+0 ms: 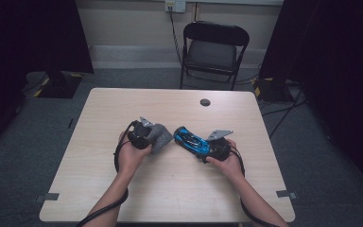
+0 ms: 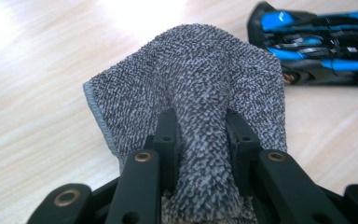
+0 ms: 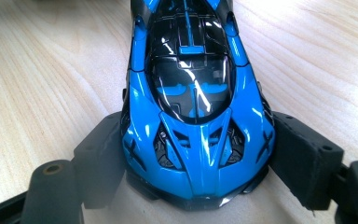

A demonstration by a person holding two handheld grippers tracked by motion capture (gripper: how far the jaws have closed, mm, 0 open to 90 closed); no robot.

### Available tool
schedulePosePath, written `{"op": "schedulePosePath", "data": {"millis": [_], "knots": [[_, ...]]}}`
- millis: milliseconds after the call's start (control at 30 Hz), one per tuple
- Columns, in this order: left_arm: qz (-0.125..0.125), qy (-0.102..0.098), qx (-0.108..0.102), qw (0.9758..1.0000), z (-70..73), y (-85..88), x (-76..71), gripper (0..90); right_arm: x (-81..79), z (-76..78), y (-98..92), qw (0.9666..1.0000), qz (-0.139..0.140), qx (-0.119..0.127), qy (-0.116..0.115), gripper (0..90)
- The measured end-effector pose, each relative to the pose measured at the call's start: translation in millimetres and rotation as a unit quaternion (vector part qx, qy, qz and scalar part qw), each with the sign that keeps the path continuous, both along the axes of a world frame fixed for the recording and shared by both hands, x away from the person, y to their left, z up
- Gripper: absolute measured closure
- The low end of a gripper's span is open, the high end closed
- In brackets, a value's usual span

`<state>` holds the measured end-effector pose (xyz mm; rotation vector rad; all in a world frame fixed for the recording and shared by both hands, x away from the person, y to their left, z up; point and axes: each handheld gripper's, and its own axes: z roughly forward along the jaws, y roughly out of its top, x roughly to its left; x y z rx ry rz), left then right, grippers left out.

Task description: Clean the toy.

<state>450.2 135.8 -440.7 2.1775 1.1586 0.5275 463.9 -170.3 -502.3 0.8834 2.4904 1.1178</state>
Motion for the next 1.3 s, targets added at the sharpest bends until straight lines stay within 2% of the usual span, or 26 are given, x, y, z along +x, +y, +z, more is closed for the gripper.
{"op": "schedulePosePath", "data": {"millis": [100, 233, 433, 533, 633, 733, 833, 967, 1133, 1200, 1300], "knots": [[-0.007, 0.000, -0.003, 1.0000, -1.3, -1.5, -3.3, 70.4, -0.3, 0.0, -1.2, 1.0000, -0.003, -0.007, -0.007, 17.9], [-0.019, 0.008, 0.002, 0.9998, -5.1, -5.1, -6.2, 70.3, -2.5, 4.9, -4.2, 0.9999, 0.005, -0.008, -0.013, 18.0], [-0.024, 0.011, -0.002, 0.9996, -11.2, -9.1, -8.7, 70.1, -5.8, 22.8, -7.9, 0.9995, 0.003, 0.017, -0.025, 18.0], [-0.026, 0.010, -0.004, 0.9996, -11.8, -12.0, -9.4, 70.1, -3.4, 33.9, -7.3, 0.9992, 0.001, 0.030, -0.028, 19.8], [-0.031, 0.014, -0.005, 0.9994, -12.7, -15.6, -10.1, 70.0, 1.5, 38.4, -1.5, 0.9991, 0.015, 0.031, -0.025, 27.6], [-0.034, 0.012, -0.006, 0.9993, -14.6, -18.1, -11.1, 69.9, 6.3, 37.7, 5.0, 0.9992, 0.021, 0.024, -0.024, 31.5], [-0.044, 0.016, -0.001, 0.9989, -16.8, -20.5, -12.5, 69.8, 12.9, 33.7, 10.6, 0.9994, 0.019, 0.023, -0.015, 30.4], [-0.046, 0.014, -0.002, 0.9988, -18.4, -23.8, -14.3, 69.7, 19.1, 29.8, 15.4, 0.9995, 0.020, 0.019, -0.013, 31.1], [-0.055, 0.020, -0.006, 0.9983, -20.4, -27.8, -15.7, 69.5, 27.2, 24.9, 23.8, 0.9993, 0.028, 0.026, -0.002, 36.3], [-0.054, 0.018, -0.005, 0.9983, -22.0, -28.7, -16.0, 69.4, 28.8, 23.4, 27.1, 0.9995, 0.026, 0.018, -0.002, 35.7], [-0.057, 0.019, -0.005, 0.9982, -22.4, -28.6, -16.4, 69.4, 30.4, 21.5, 29.8, 0.9995, 0.025, 0.018, -0.005, 36.1]]}}
